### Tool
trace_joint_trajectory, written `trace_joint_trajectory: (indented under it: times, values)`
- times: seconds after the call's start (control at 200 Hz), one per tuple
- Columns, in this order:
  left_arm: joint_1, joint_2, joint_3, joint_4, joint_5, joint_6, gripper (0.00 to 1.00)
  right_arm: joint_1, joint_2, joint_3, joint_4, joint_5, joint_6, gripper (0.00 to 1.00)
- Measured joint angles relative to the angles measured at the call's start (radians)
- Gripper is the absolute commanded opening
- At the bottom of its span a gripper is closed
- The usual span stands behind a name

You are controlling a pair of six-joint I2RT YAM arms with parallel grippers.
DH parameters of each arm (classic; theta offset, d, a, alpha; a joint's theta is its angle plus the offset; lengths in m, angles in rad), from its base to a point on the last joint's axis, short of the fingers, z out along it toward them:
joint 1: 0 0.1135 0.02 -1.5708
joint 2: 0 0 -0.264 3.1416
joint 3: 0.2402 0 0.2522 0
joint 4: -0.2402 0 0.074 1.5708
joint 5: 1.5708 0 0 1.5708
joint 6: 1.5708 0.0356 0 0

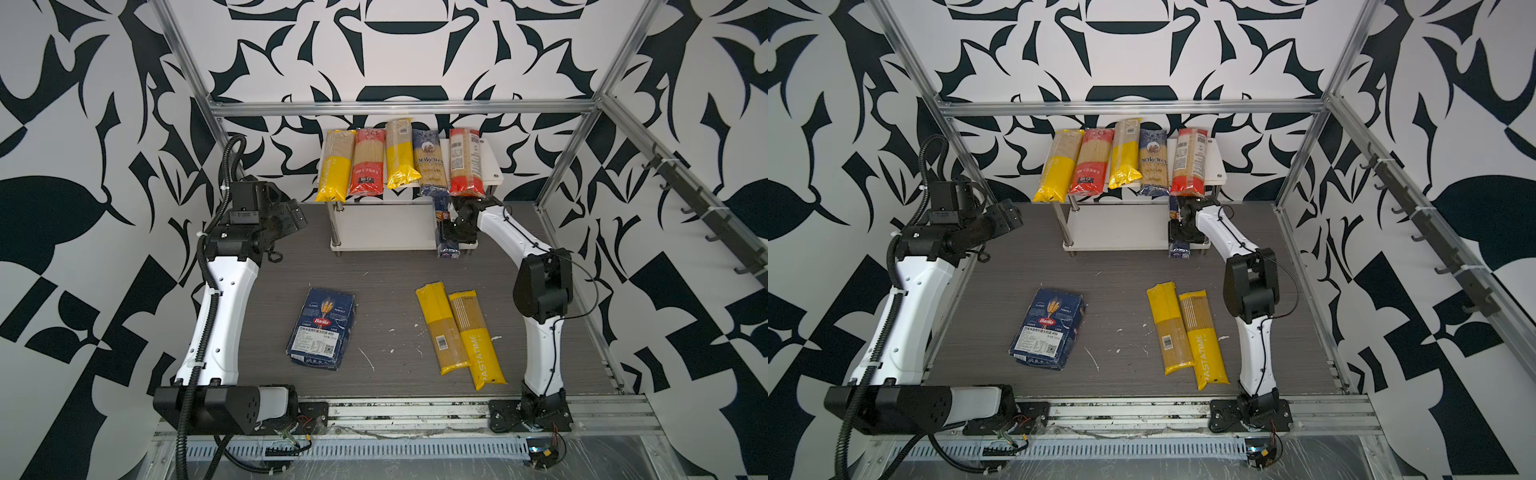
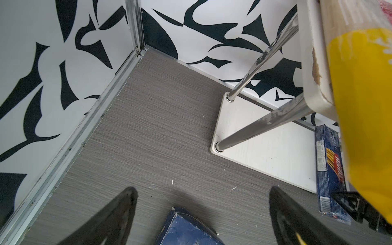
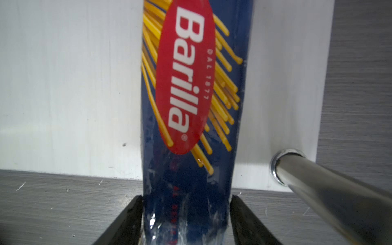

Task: Arrange pasta packages on shelves
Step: Place the pasta bag on the shelf.

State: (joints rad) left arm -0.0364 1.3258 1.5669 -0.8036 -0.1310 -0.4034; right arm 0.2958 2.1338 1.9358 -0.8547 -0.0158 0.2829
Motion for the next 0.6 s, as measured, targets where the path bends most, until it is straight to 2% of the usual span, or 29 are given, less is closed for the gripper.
trace_joint_trajectory:
  times: [0.28,0.6]
  values:
    - [0.014,-0.018,-0.030,0.000,0.019,0.000,0.99,0.000,-0.111,-0.126,0.027,0.000,0.009,0.69]
    - [0.019,-0.156,-0.174,-0.001,0.034,-0.023,1.00,0.000,-0.335,-0.369,0.085,-0.018,0.045,0.73]
